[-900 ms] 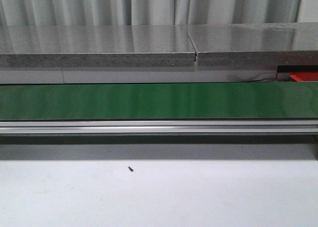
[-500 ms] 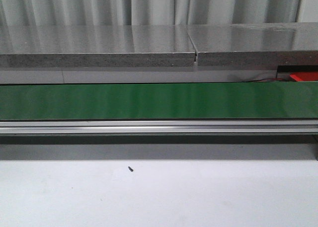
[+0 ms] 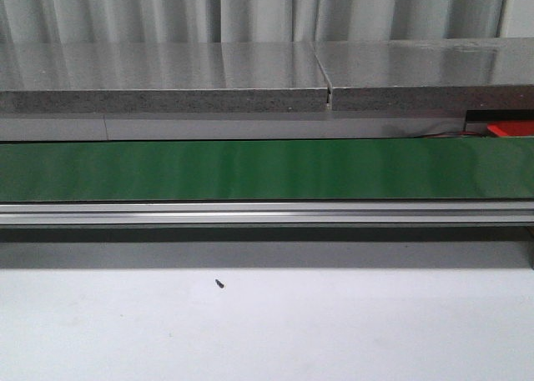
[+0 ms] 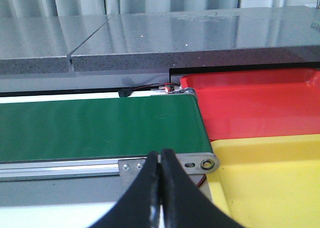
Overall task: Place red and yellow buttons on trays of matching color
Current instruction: 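Lower the left gripper over a yellow button in the cluster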
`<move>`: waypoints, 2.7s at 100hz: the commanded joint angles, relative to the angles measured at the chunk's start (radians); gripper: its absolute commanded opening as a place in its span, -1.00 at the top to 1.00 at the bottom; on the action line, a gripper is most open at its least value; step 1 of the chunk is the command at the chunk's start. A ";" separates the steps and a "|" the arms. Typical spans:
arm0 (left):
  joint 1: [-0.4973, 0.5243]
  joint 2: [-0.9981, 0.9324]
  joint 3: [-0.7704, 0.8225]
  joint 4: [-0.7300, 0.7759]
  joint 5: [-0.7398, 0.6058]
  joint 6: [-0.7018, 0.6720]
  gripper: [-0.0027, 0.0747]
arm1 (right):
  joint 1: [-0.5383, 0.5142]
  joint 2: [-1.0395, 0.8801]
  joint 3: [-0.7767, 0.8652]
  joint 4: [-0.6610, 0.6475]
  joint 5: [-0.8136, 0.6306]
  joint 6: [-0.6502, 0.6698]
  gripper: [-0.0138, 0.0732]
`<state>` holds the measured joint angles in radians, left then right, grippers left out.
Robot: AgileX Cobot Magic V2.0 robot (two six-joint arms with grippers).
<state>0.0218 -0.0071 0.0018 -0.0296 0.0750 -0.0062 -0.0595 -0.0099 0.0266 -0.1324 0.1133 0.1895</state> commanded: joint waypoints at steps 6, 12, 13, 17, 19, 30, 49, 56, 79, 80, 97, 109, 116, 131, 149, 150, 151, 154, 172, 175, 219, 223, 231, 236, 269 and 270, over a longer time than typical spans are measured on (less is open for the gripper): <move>0.000 -0.032 0.029 -0.009 -0.069 -0.002 0.98 | 0.003 -0.020 -0.013 -0.014 -0.077 -0.001 0.84; 0.000 -0.032 0.010 -0.009 -0.061 -0.002 0.98 | 0.003 -0.020 -0.013 -0.014 -0.077 -0.001 0.84; 0.000 -0.032 0.007 -0.009 -0.055 -0.002 0.98 | 0.003 -0.020 -0.013 -0.014 -0.077 -0.001 0.84; 0.000 -0.032 -0.012 -0.009 -0.038 -0.002 0.98 | 0.003 -0.020 -0.013 -0.014 -0.077 -0.001 0.84; 0.000 -0.032 -0.024 -0.009 -0.023 -0.002 0.98 | 0.003 -0.020 -0.013 -0.014 -0.077 -0.001 0.84; 0.000 -0.032 -0.097 -0.009 0.092 -0.002 0.98 | 0.003 -0.020 -0.013 -0.014 -0.077 -0.001 0.84; 0.000 0.005 -0.233 -0.009 0.199 -0.002 0.98 | 0.003 -0.020 -0.013 -0.014 -0.077 -0.001 0.84; 0.000 0.030 -0.272 -0.009 0.201 -0.002 0.98 | 0.003 -0.020 -0.013 -0.014 -0.077 -0.001 0.84; 0.000 0.156 -0.371 -0.018 0.210 -0.002 0.98 | 0.003 -0.020 -0.013 -0.014 -0.077 -0.001 0.84; 0.000 0.160 -0.377 -0.018 0.210 -0.002 0.98 | 0.003 -0.020 -0.013 -0.014 -0.077 -0.001 0.84; 0.000 0.261 -0.443 -0.056 0.218 -0.002 0.98 | 0.003 -0.020 -0.013 -0.014 -0.077 -0.001 0.84; 0.000 0.312 -0.473 -0.068 0.202 -0.002 0.98 | 0.003 -0.020 -0.013 -0.014 -0.077 -0.001 0.84; 0.000 0.342 -0.489 -0.068 0.216 -0.002 0.98 | 0.003 -0.020 -0.013 -0.014 -0.077 -0.001 0.84; 0.000 0.415 -0.515 -0.069 0.216 -0.002 0.98 | 0.003 -0.020 -0.013 -0.014 -0.077 -0.001 0.84; 0.000 0.529 -0.565 -0.084 0.254 -0.006 0.98 | 0.003 -0.020 -0.013 -0.014 -0.077 -0.001 0.84; 0.000 0.534 -0.571 -0.084 0.258 -0.006 0.98 | 0.003 -0.020 -0.013 -0.014 -0.077 -0.001 0.84; 0.000 0.539 -0.574 -0.084 0.266 -0.006 0.98 | 0.003 -0.020 -0.013 -0.014 -0.077 -0.001 0.84; 0.000 0.566 -0.590 -0.084 0.284 -0.006 0.98 | 0.003 -0.020 -0.013 -0.014 -0.077 -0.001 0.84; 0.000 0.691 -0.661 -0.084 0.355 -0.006 0.81 | 0.003 -0.020 -0.013 -0.014 -0.077 -0.001 0.84; 0.000 0.711 -0.671 -0.079 0.355 -0.006 0.69 | 0.003 -0.020 -0.013 -0.014 -0.077 -0.001 0.84; 0.149 0.867 -0.744 -0.038 0.413 -0.042 -0.37 | 0.003 -0.020 -0.013 -0.014 -0.077 -0.001 0.84; 0.179 0.879 -0.750 -0.053 0.431 -0.042 -0.37 | 0.003 -0.020 -0.013 -0.014 -0.077 -0.001 0.84; 0.232 0.915 -0.757 -0.086 0.451 -0.042 -0.37 | 0.003 -0.020 -0.013 -0.014 -0.077 -0.001 0.84; 0.260 0.943 -0.769 -0.089 0.475 -0.042 -0.37 | 0.003 -0.020 -0.013 -0.014 -0.077 -0.001 0.84; 0.490 1.185 -0.917 -0.120 0.729 -0.056 -0.37 | 0.003 -0.020 -0.013 -0.014 -0.077 -0.001 0.84; 0.496 1.192 -0.921 -0.120 0.745 -0.056 -0.36 | 0.003 -0.020 -0.013 -0.014 -0.077 -0.001 0.84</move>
<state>0.4807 1.1388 -0.8521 -0.1238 0.7864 -0.0496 -0.0595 -0.0099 0.0266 -0.1324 0.1133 0.1895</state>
